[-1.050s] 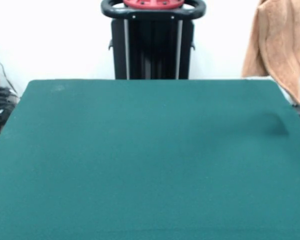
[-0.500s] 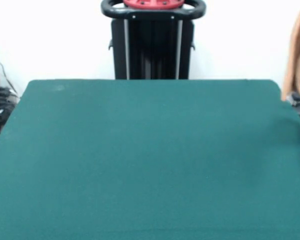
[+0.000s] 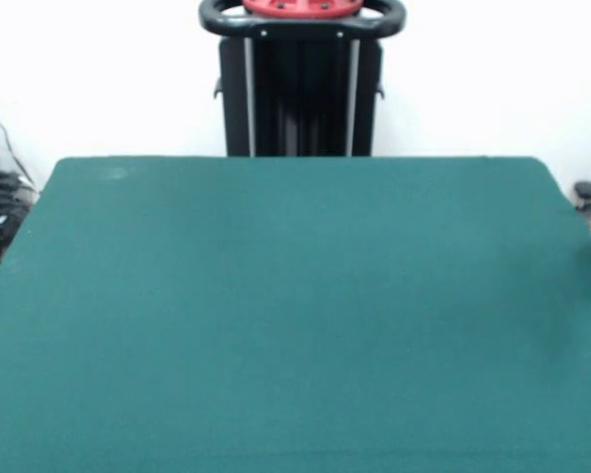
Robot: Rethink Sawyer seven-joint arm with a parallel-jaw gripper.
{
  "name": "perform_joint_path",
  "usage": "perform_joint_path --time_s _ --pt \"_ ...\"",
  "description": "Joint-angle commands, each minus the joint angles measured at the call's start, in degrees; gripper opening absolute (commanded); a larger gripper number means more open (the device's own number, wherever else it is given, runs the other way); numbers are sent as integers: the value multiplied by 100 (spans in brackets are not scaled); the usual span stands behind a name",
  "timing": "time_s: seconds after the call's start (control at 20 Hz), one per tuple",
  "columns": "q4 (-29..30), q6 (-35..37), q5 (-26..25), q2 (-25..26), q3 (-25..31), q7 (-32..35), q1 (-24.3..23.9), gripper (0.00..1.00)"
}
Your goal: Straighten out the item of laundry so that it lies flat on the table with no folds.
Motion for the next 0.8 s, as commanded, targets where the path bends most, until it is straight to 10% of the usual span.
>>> perform_joint_path --time_s 0.05,0.8 --pt "1034 -877 360 508 1248 812 -162 0" --pt "749 108 -135 615 511 2134 575 0"
